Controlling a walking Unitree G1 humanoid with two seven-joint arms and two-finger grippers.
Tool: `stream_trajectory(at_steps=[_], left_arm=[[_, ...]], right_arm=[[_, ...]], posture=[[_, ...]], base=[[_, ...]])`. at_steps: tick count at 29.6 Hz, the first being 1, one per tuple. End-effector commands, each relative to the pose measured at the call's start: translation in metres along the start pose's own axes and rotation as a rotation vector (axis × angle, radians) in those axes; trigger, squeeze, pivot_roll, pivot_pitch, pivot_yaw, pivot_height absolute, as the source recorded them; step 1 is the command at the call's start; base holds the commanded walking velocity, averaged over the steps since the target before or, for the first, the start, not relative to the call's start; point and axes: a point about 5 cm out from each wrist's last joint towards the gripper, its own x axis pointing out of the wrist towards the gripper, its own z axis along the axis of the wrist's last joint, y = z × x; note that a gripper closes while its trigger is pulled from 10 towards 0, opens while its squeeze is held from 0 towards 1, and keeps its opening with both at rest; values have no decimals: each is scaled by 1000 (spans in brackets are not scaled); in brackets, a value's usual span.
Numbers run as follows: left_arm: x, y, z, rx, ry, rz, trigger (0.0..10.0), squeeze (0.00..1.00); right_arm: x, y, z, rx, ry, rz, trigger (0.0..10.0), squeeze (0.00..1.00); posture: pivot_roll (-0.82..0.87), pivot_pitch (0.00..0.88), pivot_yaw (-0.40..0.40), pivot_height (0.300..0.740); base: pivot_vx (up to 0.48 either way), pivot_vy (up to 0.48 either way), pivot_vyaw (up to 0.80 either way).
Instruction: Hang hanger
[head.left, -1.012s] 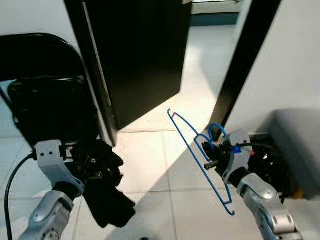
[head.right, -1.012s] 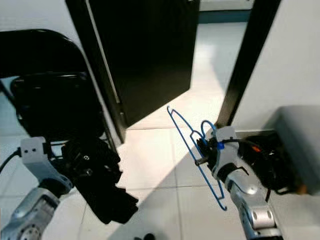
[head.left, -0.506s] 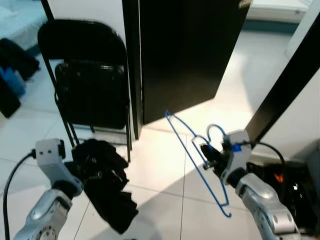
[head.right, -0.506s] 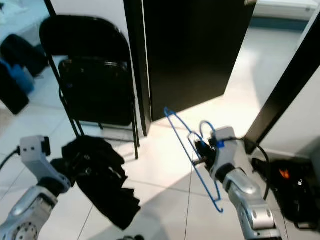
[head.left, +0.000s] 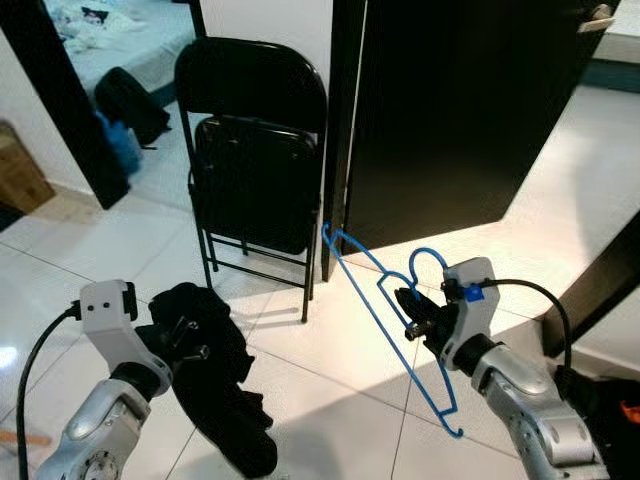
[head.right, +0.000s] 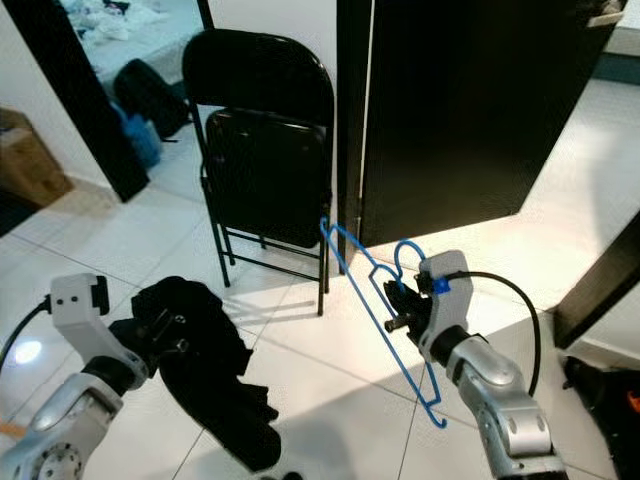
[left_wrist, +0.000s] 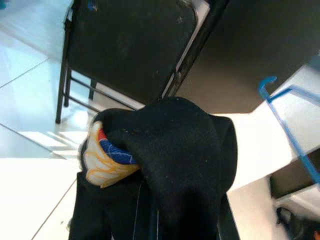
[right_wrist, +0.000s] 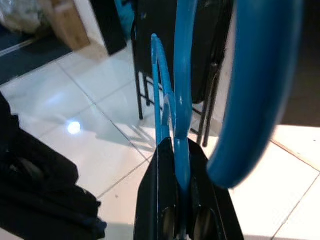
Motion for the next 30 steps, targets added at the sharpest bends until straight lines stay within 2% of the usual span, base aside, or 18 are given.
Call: stream_trajectory(at_steps=[1, 12, 30], left_arm=[[-4, 5, -2, -8, 15, 15, 10000, 0], [-1, 4, 0, -14, 9, 5, 10000, 0], [1, 4, 3, 5, 9, -13, 10000, 0]], right_arm=[[2, 4, 1, 13, -2, 29, 10000, 0], [3, 5, 3, 10, -5, 42, 10000, 0], [3, 15, 6, 45, -12, 173, 10000, 0]], posture=[[5, 82, -41, 740], [2, 93, -42, 740], [14, 100, -29, 740]], base=[[0, 0, 700], [0, 0, 700], [0, 0, 691]])
